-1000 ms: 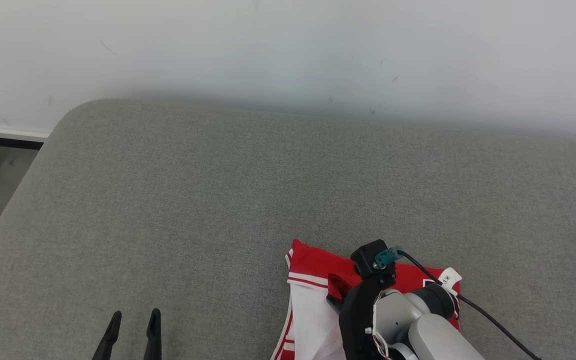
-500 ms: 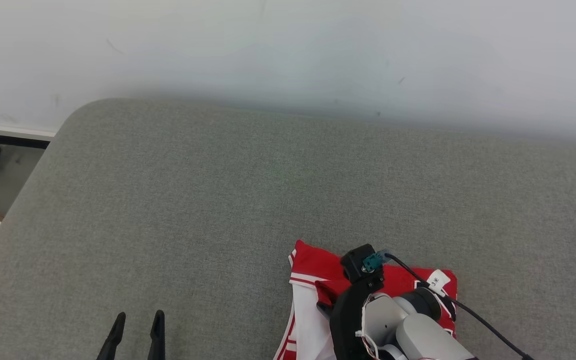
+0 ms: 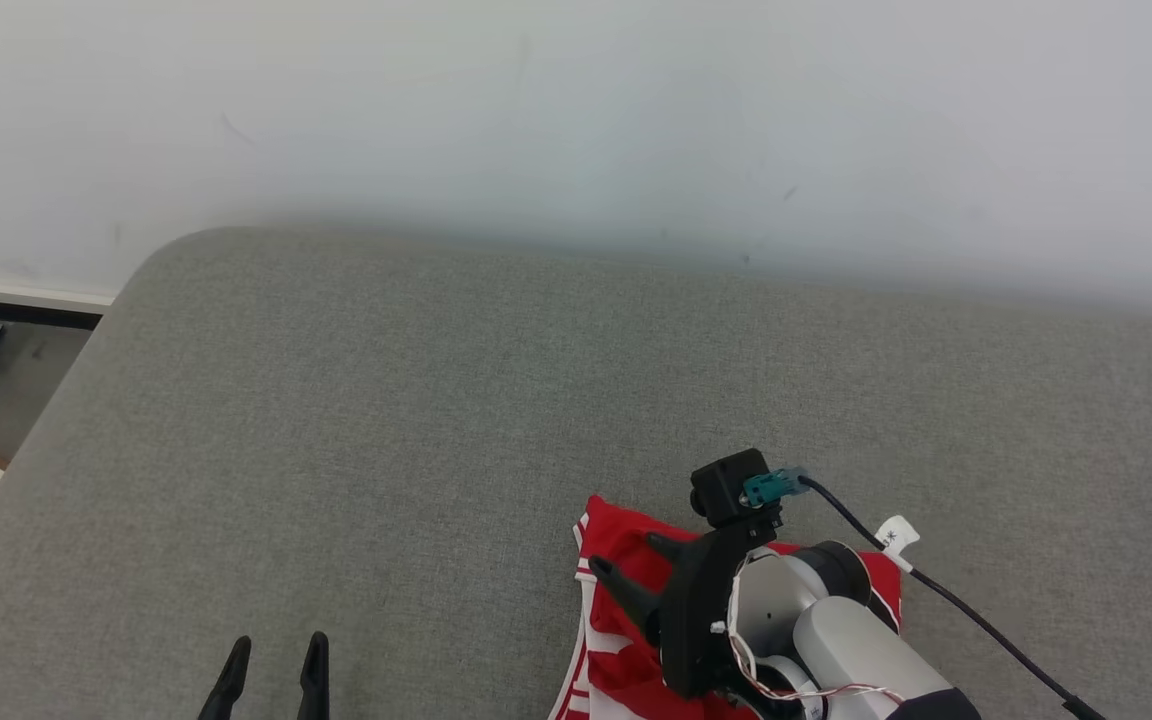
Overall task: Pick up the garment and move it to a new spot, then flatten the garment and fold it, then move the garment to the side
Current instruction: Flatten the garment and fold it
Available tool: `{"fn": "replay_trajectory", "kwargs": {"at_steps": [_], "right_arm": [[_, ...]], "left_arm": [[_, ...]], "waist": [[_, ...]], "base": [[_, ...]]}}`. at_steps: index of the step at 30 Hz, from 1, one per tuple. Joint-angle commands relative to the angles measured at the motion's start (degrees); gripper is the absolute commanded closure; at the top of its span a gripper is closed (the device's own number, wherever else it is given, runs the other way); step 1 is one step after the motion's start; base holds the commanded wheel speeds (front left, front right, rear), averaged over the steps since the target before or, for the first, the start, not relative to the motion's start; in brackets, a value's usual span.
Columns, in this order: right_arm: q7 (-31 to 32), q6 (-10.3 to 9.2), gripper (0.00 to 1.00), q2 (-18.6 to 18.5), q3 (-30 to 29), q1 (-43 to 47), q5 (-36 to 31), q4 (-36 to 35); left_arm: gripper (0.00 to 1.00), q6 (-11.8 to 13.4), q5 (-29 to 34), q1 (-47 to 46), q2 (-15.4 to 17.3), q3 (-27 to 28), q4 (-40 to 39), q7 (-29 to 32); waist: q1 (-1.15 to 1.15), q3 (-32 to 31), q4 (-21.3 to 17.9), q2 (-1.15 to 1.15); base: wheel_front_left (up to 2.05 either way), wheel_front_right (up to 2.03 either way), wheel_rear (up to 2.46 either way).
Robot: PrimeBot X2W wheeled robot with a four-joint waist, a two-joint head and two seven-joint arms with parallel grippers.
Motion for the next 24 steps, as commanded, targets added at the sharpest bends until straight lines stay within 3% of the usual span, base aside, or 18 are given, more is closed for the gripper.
{"fn": "replay_trajectory", "kwargs": {"at_steps": [1,10,18,24], "right_arm": [[-0.8,0.07,0.0,-0.1,-1.3,-0.1,0.1,-0.7],[-1.0,0.07,0.0,-1.0,-12.8,3.8,-7.6,-4.3],[-0.8,0.07,0.0,-2.1,-21.1,14.4,-13.5,-11.1],[-10.1,0.07,0.0,-1.0,-32.0,23.1,-18.2,-19.0]], "left_arm": [[0.0,0.1,-0.4,1.0,0.2,0.0,0.1,-0.2],[0.0,0.4,-0.6,1.3,0.4,0.0,0.0,-0.2],[0.0,0.4,-0.5,1.5,0.3,-0.1,-0.3,-0.2],[0.0,0.3,-0.3,2.0,-0.4,0.5,-0.3,-0.2]], "waist": [[0.0,-0.6,-0.3,0.0],[0.0,-1.6,-0.9,0.0],[0.0,-1.9,-0.5,0.0],[0.0,-2.2,-1.0,0.0]], "base": [[0.0,0.0,0.0],[0.0,0.0,0.0],[0.0,0.0,0.0],[0.0,0.0,0.0]]}}
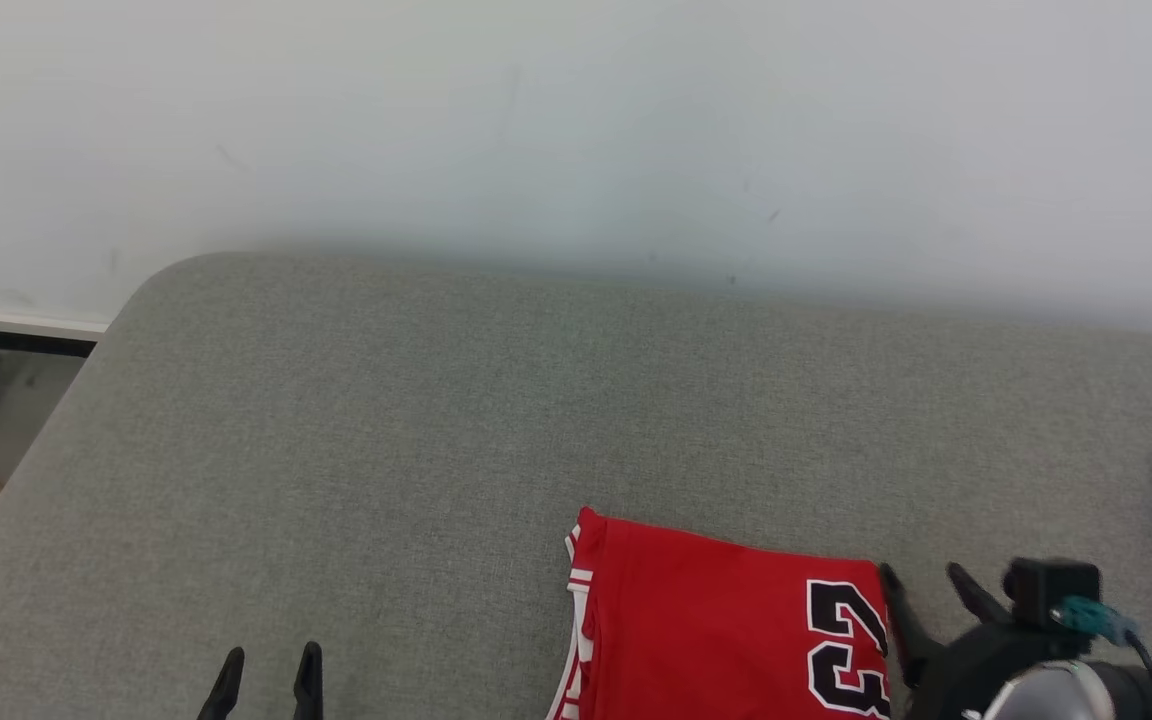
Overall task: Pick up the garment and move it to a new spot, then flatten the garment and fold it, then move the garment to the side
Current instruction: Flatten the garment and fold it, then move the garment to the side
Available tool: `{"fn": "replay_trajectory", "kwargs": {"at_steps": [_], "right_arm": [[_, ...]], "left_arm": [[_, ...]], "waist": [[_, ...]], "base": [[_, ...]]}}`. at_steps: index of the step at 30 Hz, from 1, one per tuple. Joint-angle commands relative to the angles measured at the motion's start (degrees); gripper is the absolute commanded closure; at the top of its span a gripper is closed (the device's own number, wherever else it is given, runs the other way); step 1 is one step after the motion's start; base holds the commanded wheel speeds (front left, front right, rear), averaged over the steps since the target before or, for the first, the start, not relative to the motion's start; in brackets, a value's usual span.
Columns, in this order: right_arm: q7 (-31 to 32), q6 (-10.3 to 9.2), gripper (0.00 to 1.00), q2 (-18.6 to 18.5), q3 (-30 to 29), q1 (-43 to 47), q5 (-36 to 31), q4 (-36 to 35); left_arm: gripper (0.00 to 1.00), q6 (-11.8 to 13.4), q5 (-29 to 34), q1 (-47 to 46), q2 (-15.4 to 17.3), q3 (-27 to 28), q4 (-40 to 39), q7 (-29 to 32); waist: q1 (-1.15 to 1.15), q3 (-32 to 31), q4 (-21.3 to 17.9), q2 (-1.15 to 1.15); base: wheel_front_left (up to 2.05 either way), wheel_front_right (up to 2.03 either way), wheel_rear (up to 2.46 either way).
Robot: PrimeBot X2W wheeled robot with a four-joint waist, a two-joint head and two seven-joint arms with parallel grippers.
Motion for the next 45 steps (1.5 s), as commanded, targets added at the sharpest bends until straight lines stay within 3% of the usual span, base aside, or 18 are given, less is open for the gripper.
{"fn": "replay_trajectory", "kwargs": {"at_steps": [1,9,17,29,45], "right_arm": [[-3.6,0.07,0.0,0.6,-3.0,3.1,-1.5,-1.6],[-15.5,0.07,0.0,1.2,-9.6,8.5,-1.2,-2.4],[-23.1,0.07,0.0,1.2,-8.3,9.4,0.6,0.1],[-20.8,0.07,0.0,1.3,-2.2,9.4,-0.2,-0.1],[-18.5,0.07,0.0,1.2,-1.2,9.9,0.4,0.5]], "left_arm": [[0.0,0.1,-0.2,1.1,-0.4,0.4,-0.1,-0.2],[0.0,0.3,1.2,1.4,-0.6,2.4,0.8,-0.2],[0.0,1.2,4.7,2.2,-0.5,5.4,1.9,-0.2],[0.0,-0.1,7.8,0.6,-2.8,8.2,2.0,-0.2],[0.0,-2.0,9.6,-2.4,-3.8,6.8,5.2,-0.2]], "waist": [[0.0,-0.3,-0.6,0.0],[0.0,-1.6,-3.8,0.0],[0.0,-3.7,-7.1,0.0],[0.0,-4.8,-8.9,0.0],[0.0,-4.2,-8.8,0.0]], "base": [[0.0,0.0,0.0],[0.0,0.0,0.0],[0.0,0.0,0.0],[0.0,0.0,0.0],[0.0,0.0,0.0]]}}
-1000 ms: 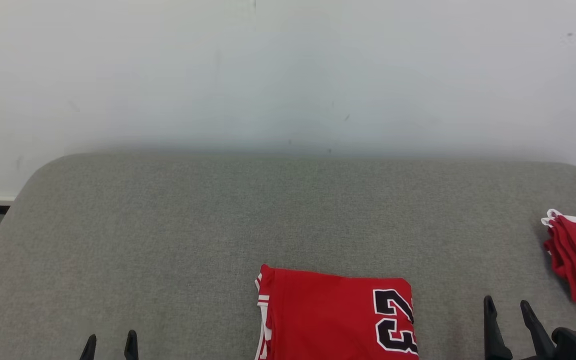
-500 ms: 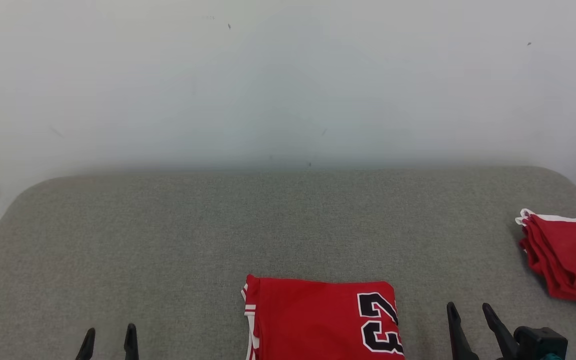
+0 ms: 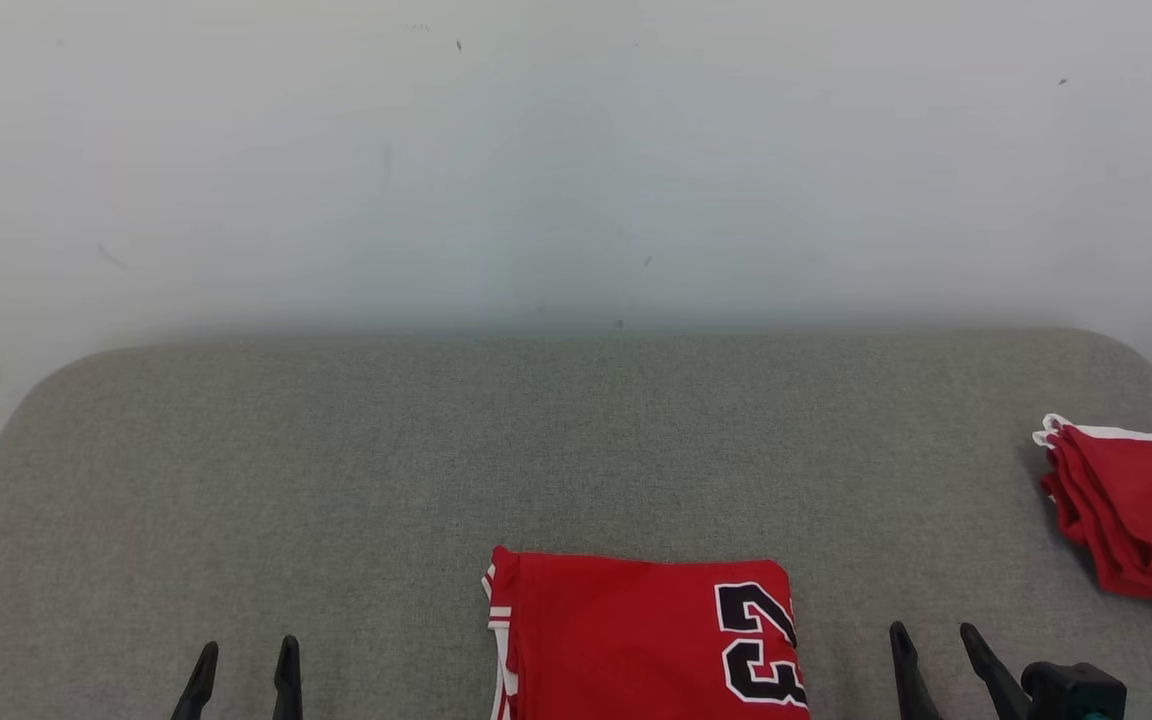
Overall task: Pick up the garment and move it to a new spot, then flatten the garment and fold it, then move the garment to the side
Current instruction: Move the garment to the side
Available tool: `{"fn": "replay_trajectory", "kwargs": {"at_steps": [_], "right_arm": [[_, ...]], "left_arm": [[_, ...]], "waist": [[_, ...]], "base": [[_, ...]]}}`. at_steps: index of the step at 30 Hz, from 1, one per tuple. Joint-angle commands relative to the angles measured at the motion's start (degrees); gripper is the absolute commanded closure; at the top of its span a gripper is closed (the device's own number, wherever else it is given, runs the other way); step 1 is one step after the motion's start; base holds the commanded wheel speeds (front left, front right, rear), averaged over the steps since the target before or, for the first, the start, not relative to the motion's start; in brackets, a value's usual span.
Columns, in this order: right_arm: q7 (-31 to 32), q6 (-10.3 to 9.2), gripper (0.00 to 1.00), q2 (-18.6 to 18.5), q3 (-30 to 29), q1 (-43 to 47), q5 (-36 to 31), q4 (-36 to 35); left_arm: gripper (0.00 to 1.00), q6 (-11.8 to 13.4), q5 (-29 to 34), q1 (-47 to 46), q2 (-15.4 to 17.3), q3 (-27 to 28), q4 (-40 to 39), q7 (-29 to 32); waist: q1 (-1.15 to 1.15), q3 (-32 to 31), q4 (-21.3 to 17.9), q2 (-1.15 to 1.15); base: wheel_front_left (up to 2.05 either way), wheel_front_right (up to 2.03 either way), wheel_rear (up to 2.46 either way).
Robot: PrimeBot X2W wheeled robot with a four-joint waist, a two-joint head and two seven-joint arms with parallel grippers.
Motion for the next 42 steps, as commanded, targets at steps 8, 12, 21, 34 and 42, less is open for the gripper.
{"fn": "replay_trajectory", "kwargs": {"at_steps": [8,12,21,34,42], "right_arm": [[0.7,0.07,0.0,0.0,0.2,0.1,0.4,-0.2],[4.5,0.07,0.0,0.0,0.8,-0.8,0.8,-0.2],[40.4,0.07,0.0,0.0,2.5,-9.2,1.6,-2.0],[50.3,0.07,0.0,0.0,2.9,-15.4,0.1,8.2],[46.7,0.07,0.0,0.0,4.3,-19.5,1.8,17.1]], "left_arm": [[0.0,-0.3,0.3,0.6,-0.4,0.5,-0.3,-0.2],[0.0,-0.3,0.2,0.8,-0.5,-0.1,-0.3,-0.2],[0.0,-0.3,0.4,0.5,-0.5,-1.8,-0.3,-0.2],[0.0,-0.3,-0.1,-1.3,-0.2,-4.0,0.2,-0.2],[0.0,-0.3,-0.3,-2.3,-0.6,-4.4,0.4,-0.2]], "waist": [[0.0,0.2,-0.1,0.0],[0.0,0.0,0.3,0.0],[0.0,0.6,0.8,0.0],[0.0,2.3,3.3,0.0],[0.0,3.4,3.9,0.0]], "base": [[0.0,0.0,0.0],[0.0,0.0,0.0],[0.0,0.0,0.0],[0.0,0.0,0.0],[0.0,0.0,0.0]]}}
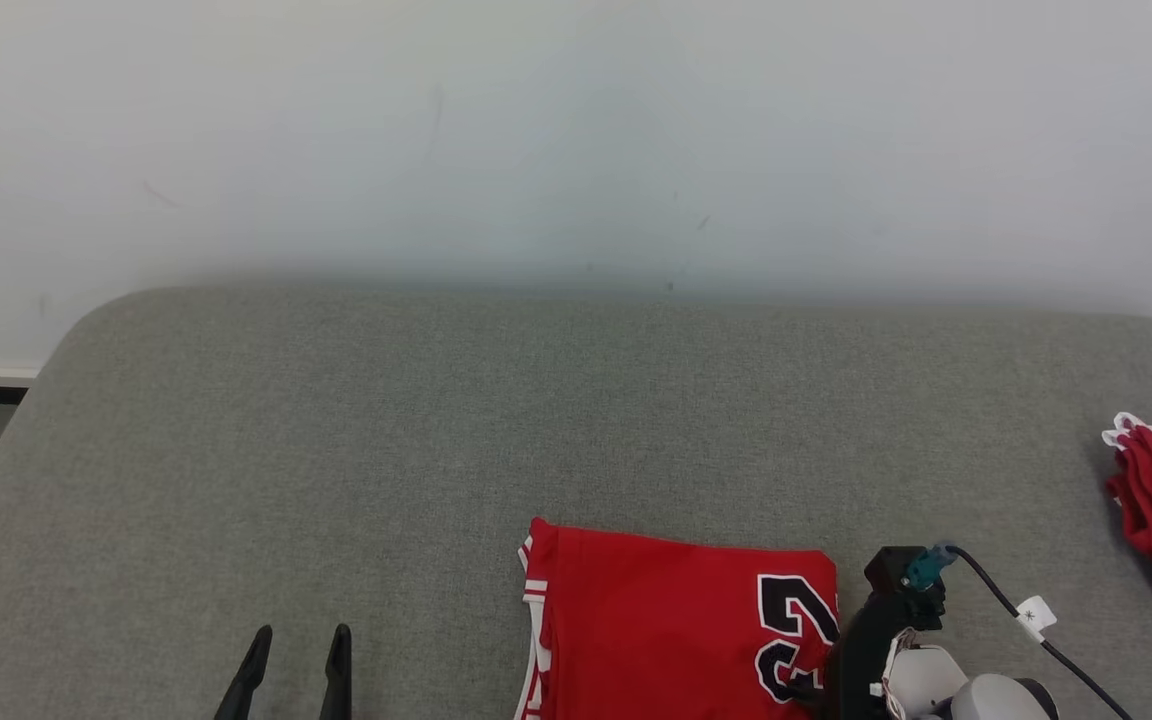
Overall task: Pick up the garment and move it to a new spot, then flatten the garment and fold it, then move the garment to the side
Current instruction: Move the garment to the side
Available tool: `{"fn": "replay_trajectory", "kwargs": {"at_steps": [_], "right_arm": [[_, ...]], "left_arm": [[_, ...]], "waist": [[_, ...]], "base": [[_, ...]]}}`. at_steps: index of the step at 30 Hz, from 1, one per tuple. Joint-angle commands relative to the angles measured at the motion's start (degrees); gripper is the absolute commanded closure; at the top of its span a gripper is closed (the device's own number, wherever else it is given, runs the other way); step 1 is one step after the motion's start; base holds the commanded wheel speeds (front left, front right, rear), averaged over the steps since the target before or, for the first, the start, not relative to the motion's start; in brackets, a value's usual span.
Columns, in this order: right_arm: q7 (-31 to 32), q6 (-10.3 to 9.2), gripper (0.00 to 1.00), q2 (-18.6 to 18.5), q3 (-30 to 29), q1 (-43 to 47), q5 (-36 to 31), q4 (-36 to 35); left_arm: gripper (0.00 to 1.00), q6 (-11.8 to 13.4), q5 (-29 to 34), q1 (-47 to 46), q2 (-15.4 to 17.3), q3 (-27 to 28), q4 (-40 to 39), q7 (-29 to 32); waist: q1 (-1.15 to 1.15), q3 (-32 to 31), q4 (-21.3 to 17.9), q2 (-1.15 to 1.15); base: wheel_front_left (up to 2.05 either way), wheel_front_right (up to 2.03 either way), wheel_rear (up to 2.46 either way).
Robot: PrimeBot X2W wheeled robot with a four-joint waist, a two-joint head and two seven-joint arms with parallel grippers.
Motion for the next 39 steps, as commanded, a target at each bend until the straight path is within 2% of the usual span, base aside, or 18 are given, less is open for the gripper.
{"fn": "replay_trajectory", "kwargs": {"at_steps": [1,7,8,9,11,17,24,33,39], "right_arm": [[-1.1,0.07,0.0,0.0,0.5,-1.1,0.6,2.3],[-2.9,0.07,0.0,0.2,2.9,-2.7,3.4,8.6],[-3.7,0.07,0.04,0.2,3.4,-3.0,4.2,9.3],[-4.4,0.08,0.56,0.3,3.8,-3.5,4.7,10.0],[-6.2,0.08,1.0,0.3,4.3,-4.4,5.1,11.2],[-10.0,0.08,1.0,0.0,3.8,-8.4,3.4,11.9],[-8.8,0.07,1.0,-0.7,-1.4,-15.2,-5.2,10.8],[-4.7,0.07,1.0,-6.5,-7.6,-22.7,-12.0,5.6],[-4.4,0.07,1.0,-11.2,-11.5,-25.0,-15.5,0.9]], "left_arm": [[0.0,-0.1,-0.1,-1.0,-0.3,-0.1,0.1,-0.2],[0.0,-0.1,-0.4,-1.1,0.2,-0.2,0.4,-0.2],[0.0,-0.1,-0.4,-1.1,0.2,-0.2,0.5,-0.2],[0.0,-0.1,-0.5,-1.1,0.3,-0.2,0.6,-0.2],[0.0,-0.1,-0.8,-1.1,0.5,0.0,0.7,-0.2],[0.0,-0.1,-1.3,-1.2,0.9,1.3,0.6,-0.2],[0.0,-0.1,-1.2,-0.6,0.0,3.6,-0.6,-0.2],[0.0,-0.1,-0.8,-1.0,-0.8,3.8,-1.7,-0.2],[0.0,-0.1,-1.5,-2.6,-0.9,3.6,-2.9,-0.2]], "waist": [[0.0,0.3,0.2,0.0],[0.0,0.5,0.7,0.0],[0.0,0.5,0.7,0.0],[0.0,0.5,0.8,0.0],[0.0,0.6,0.8,0.0],[0.0,0.8,-0.3,0.0],[0.0,1.4,-3.0,0.0],[0.0,4.0,-6.1,0.0],[0.0,7.2,-8.3,0.0]], "base": [[0.0,0.0,0.0],[0.0,0.0,0.0],[0.0,0.0,0.0],[0.0,0.0,0.0],[0.0,0.0,0.0],[0.0,0.0,0.0],[0.0,0.0,0.0],[0.0,0.0,0.0],[0.0,0.0,0.0]]}}
